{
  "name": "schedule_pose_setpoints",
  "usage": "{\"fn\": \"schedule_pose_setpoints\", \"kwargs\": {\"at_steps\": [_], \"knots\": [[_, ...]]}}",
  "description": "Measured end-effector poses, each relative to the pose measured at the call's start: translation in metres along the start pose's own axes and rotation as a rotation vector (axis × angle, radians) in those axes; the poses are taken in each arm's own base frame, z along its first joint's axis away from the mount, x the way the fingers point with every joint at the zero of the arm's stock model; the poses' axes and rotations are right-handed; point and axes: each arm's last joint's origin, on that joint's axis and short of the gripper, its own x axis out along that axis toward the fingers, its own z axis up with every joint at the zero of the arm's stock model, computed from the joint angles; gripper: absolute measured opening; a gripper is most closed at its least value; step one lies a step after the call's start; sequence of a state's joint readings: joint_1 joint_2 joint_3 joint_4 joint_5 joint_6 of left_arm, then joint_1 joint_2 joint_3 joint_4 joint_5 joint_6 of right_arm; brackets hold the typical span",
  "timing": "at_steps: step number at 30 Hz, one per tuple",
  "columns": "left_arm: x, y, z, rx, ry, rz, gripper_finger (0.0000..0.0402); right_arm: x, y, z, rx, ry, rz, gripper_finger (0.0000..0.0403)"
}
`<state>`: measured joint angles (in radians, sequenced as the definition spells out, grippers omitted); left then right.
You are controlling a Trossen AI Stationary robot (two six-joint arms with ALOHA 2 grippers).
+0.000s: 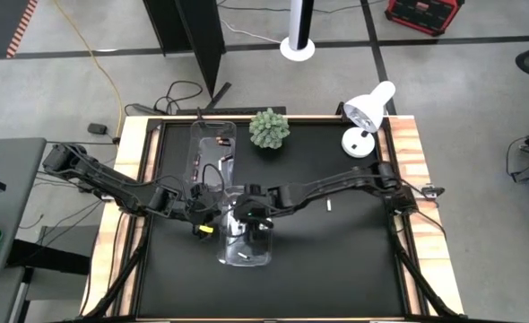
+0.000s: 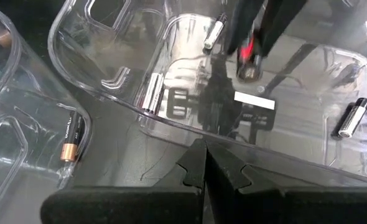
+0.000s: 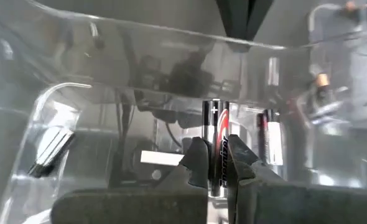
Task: Sort batteries
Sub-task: Put the silver and black battery into the center transparent bin
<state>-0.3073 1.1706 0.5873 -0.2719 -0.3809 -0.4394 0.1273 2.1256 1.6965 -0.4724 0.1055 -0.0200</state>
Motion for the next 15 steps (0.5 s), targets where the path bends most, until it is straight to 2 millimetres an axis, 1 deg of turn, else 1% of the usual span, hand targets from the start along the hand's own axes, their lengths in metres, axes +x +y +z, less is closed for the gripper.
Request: {"fn": "schedule_pose_setpoints", "kwargs": {"at_steps": [4, 10, 12, 15], "knots": [[0.000, 0.000, 0.000, 0.002, 0.000, 0.000, 0.0002, 0.017, -0.004, -0.002, 0.003, 0.030, 0.010, 0.0015], [0.000, 0.000, 0.000, 0.005, 0.000, 0.000, 0.0002, 0.034, -0.010, 0.000, 0.007, 0.045, 0.008, 0.0017], [0.000, 0.000, 0.000, 0.004, -0.001, 0.000, 0.0002, 0.035, -0.011, 0.001, 0.011, 0.039, 0.009, 0.0025], [0.000, 0.000, 0.000, 0.004, 0.000, 0.000, 0.0002, 0.035, -0.011, 0.001, 0.011, 0.041, 0.009, 0.0049]]}}
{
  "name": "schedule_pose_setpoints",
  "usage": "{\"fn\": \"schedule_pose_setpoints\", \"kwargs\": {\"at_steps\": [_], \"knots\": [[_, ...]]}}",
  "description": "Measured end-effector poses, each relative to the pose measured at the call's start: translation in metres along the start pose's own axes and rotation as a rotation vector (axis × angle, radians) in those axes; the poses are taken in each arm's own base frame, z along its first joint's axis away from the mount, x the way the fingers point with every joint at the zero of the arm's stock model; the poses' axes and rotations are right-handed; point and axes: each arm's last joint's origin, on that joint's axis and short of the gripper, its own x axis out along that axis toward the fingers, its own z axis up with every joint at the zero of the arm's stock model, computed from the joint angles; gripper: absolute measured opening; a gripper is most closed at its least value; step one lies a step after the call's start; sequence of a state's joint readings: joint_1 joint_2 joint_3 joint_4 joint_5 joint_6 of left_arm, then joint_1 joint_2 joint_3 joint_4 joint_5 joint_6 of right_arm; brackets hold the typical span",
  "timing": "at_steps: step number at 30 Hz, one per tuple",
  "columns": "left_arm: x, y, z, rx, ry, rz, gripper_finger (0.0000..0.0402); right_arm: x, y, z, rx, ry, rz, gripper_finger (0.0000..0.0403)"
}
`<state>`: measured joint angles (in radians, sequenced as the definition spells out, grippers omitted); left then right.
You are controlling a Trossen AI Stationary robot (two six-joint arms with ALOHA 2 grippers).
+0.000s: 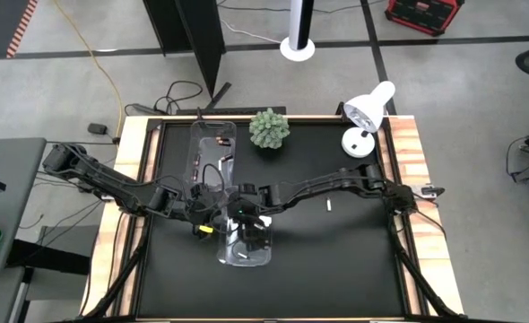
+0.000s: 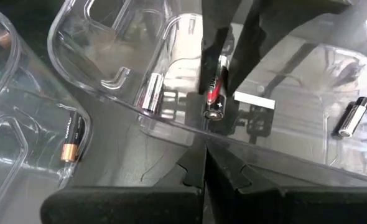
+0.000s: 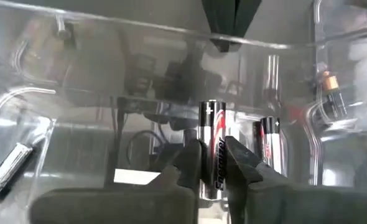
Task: Sort batteries
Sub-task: Put the silver and black battery into the center transparent bin
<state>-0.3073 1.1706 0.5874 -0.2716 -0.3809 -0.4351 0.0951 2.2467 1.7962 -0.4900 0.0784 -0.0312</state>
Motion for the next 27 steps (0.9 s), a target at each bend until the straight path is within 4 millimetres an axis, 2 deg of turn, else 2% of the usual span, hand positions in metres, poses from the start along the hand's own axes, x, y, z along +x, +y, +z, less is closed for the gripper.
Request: {"fn": "schedule_pose_setpoints", "kwargs": {"at_steps": [12, 16, 27], "knots": [[0.000, 0.000, 0.000, -0.005, 0.000, 0.000, 0.0002, 0.000, -0.001, 0.003, 0.008, -0.038, -0.030, 0.0163], [0.000, 0.000, 0.000, -0.006, 0.000, 0.000, 0.0002, -0.006, 0.001, 0.006, -0.024, -0.045, -0.080, 0.0187], [0.000, 0.000, 0.000, -0.007, 0.000, 0.000, 0.0002, -0.073, 0.023, 0.026, -0.130, -0.135, -0.098, 0.0184]]}}
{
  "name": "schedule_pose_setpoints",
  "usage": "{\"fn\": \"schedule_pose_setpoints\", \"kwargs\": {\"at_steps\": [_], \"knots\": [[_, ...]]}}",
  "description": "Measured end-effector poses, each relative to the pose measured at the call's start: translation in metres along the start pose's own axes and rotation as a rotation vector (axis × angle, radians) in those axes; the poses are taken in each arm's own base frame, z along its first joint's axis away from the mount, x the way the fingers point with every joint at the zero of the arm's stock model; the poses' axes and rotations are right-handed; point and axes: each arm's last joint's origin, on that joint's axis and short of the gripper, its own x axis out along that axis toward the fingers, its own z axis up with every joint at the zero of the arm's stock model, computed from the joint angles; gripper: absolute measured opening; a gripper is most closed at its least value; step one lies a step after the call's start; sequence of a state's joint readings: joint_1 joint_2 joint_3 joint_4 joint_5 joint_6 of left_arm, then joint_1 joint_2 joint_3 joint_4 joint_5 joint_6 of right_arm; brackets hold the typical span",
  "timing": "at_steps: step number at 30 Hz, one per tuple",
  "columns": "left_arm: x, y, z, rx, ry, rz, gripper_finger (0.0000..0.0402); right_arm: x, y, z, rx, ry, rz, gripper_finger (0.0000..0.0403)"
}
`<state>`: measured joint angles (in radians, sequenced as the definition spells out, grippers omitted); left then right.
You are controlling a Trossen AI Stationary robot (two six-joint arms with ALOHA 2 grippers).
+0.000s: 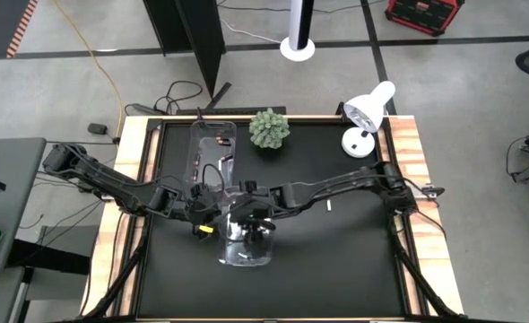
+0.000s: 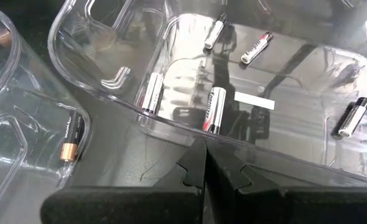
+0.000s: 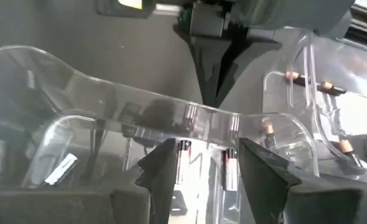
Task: Sort batteries
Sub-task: Put the silver and black battery into the center transparent bin
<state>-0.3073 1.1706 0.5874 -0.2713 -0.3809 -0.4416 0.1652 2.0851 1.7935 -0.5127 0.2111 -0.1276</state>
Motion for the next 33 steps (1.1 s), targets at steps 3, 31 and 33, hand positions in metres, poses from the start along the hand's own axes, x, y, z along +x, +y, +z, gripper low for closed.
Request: {"fn": "schedule_pose_setpoints", "kwargs": {"at_steps": [3, 31, 33], "knots": [[0.000, 0.000, 0.000, 0.000, 0.000, 0.000, 0.0002, -0.003, 0.000, -0.003, 0.005, -0.009, -0.001, 0.0181], [0.000, 0.000, 0.000, 0.015, -0.001, 0.000, 0.0002, -0.106, 0.013, -0.211, 0.840, 0.358, -0.492, 0.0175], [0.000, 0.000, 0.000, 0.015, 0.000, 0.000, 0.0002, -0.105, 0.015, -0.220, 0.890, 0.387, -0.501, 0.0175]]}}
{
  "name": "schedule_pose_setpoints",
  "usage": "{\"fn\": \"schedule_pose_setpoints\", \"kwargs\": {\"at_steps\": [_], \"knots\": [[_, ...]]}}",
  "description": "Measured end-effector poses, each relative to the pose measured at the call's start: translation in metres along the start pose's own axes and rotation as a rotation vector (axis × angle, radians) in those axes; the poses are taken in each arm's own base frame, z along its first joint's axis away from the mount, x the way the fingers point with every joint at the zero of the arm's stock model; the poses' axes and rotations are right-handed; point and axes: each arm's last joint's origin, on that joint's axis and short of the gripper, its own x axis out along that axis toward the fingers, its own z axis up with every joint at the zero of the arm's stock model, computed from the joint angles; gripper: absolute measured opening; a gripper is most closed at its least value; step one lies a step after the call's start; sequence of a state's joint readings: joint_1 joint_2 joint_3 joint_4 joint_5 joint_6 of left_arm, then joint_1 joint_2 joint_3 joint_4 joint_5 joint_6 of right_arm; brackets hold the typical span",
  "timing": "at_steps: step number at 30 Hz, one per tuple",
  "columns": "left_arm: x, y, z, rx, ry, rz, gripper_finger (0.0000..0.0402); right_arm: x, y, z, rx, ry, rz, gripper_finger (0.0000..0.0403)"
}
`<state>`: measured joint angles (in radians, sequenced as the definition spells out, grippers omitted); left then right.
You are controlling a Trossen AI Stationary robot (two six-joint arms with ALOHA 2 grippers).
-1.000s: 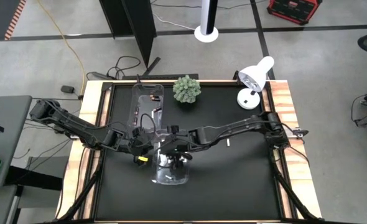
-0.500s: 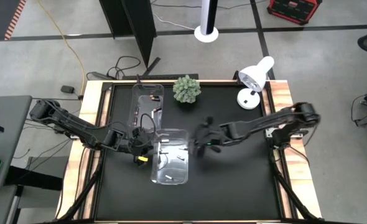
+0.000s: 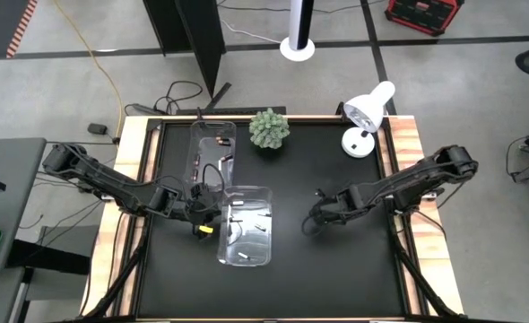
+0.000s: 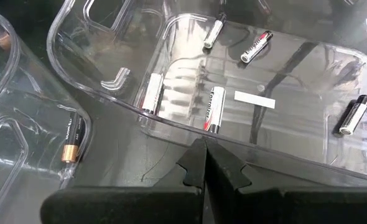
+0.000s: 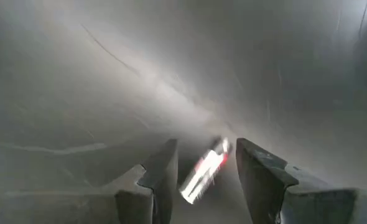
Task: Sort batteries
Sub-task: Put the silver and black battery into the center transparent bin
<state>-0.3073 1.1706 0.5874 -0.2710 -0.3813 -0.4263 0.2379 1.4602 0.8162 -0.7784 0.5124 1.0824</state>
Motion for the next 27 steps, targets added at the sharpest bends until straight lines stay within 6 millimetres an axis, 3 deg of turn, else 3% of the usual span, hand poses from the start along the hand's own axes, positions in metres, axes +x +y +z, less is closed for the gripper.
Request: {"fn": "schedule_pose_setpoints", "kwargs": {"at_steps": [6, 20, 27], "knots": [[0.000, 0.000, 0.000, -0.001, 0.000, 0.000, 0.0002, 0.013, -0.008, -0.014, 0.090, 0.094, -0.002, 0.0175], [0.000, 0.000, 0.000, -0.001, -0.001, 0.001, 0.0002, 0.032, -0.016, -0.024, 0.176, 0.133, 0.035, 0.0174], [0.000, 0.000, 0.000, -0.001, -0.004, 0.009, 0.0002, 0.033, -0.017, -0.026, 0.164, 0.134, 0.033, 0.0130]]}}
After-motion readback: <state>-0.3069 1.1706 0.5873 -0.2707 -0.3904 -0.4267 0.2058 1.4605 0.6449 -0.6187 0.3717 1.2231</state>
